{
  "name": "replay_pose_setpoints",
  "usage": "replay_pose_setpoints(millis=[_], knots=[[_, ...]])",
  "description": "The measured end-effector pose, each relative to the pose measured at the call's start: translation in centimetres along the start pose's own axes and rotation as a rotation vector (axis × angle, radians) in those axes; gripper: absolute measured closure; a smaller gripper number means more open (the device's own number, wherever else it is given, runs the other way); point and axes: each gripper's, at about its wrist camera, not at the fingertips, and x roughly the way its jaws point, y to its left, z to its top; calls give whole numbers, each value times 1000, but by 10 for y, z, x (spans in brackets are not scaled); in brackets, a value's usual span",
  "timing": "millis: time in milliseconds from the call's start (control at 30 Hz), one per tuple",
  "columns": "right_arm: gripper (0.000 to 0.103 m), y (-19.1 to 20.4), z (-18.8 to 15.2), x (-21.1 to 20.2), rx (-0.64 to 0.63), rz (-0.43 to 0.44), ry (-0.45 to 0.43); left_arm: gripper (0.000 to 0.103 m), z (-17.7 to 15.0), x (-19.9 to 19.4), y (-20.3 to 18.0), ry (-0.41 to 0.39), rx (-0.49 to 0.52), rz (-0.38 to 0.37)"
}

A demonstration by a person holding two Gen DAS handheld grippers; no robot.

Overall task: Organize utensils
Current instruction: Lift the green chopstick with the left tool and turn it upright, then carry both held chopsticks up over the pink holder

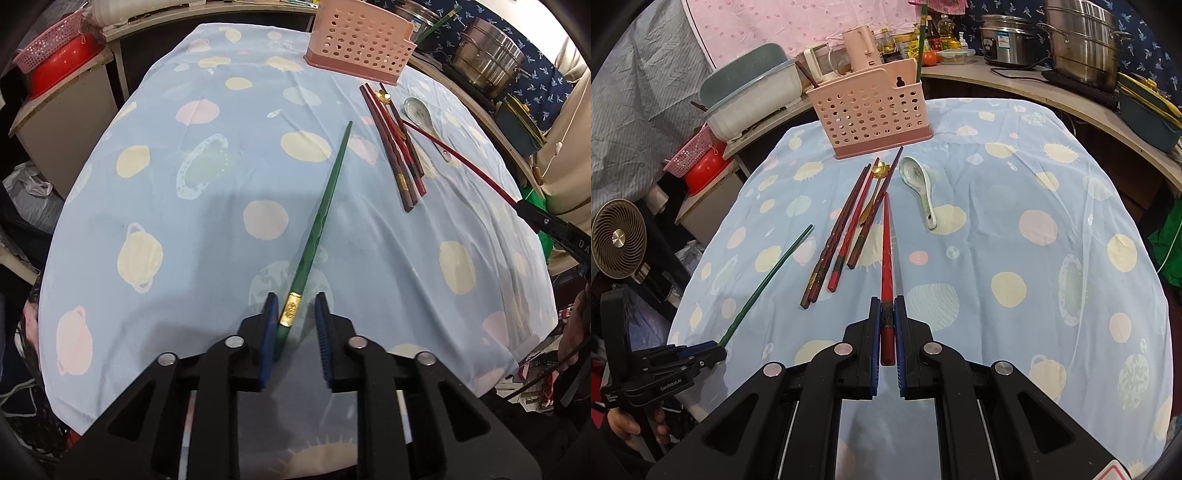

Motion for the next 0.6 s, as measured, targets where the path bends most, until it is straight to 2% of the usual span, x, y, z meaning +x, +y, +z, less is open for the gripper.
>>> replay_pose_setpoints(millis=[67,233,400,600], knots=[[96,0,0,-2,-1,0,-5,92,-2,-1,-1,3,2,-4],[96,1,0,-8,-5,4,-18,94,-4,-7,-9,-7,25,-3],[96,4,6,-23,-15,8,-60,96,8,-30,-21,-73,43,-8],[96,8,33,-52,-32,15,-161,96,48,-62,-41,-184,72,-31]])
